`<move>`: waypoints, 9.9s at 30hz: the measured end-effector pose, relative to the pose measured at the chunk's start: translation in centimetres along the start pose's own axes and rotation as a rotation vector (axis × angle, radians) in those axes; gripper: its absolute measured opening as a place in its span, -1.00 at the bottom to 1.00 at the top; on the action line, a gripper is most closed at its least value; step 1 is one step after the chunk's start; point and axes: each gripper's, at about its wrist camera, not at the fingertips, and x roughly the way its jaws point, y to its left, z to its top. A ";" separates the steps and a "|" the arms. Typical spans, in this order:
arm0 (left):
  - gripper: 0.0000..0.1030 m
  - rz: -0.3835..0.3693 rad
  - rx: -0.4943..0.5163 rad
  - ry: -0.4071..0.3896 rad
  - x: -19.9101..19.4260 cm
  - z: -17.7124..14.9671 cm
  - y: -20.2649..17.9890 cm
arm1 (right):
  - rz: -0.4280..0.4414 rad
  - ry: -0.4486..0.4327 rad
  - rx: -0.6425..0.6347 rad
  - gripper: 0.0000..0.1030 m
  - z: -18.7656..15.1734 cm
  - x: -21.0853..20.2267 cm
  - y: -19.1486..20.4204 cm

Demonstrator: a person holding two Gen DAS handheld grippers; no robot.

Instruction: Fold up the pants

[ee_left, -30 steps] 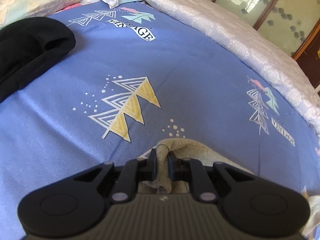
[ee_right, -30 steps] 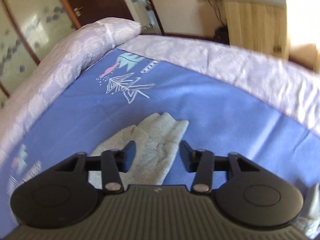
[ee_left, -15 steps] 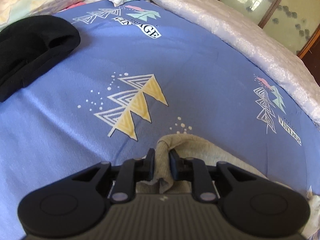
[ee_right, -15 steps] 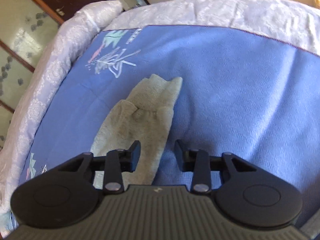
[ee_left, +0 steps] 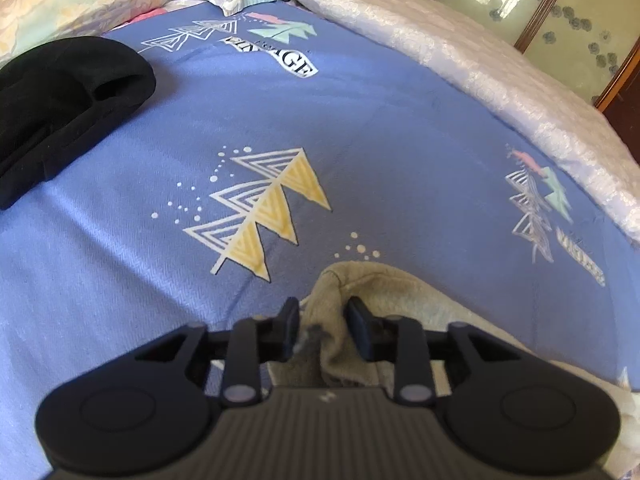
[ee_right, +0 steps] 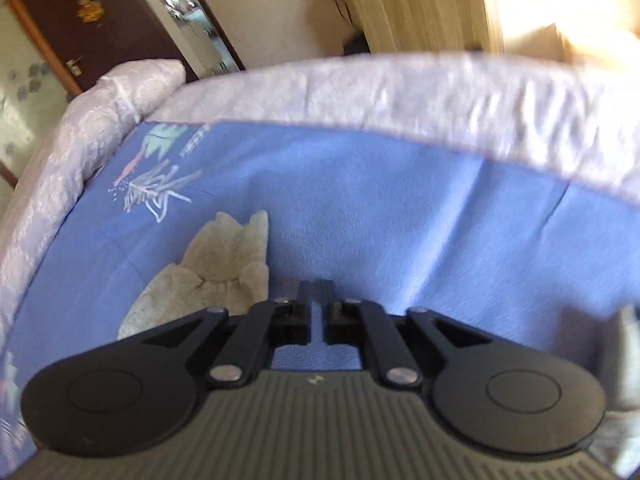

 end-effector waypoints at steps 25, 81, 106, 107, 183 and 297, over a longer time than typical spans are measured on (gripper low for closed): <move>-0.53 -0.005 0.333 -0.039 -2.9 -4.6 -1.6 | 0.801 0.337 -0.474 -0.46 -21.8 -8.1 8.8; -0.90 0.023 1.204 -0.082 5.4 -6.3 -11.8 | 0.043 0.260 -0.351 -0.71 -0.1 9.4 14.8; -0.93 -0.163 0.933 -0.297 -16.6 -13.9 -4.2 | 0.393 0.050 0.099 -0.90 0.8 -11.4 -5.1; -0.93 -0.167 0.925 -0.298 -17.3 -14.7 -3.7 | 0.399 0.051 0.107 -0.91 0.4 -11.8 -6.0; 0.05 0.061 0.567 0.027 -12.4 -22.7 -7.4 | 0.242 0.068 -0.243 -0.79 0.3 -5.4 -12.2; -0.42 -0.341 -0.372 0.193 -8.1 -15.2 8.7 | 0.370 0.109 0.285 -0.07 -5.2 -11.6 -20.1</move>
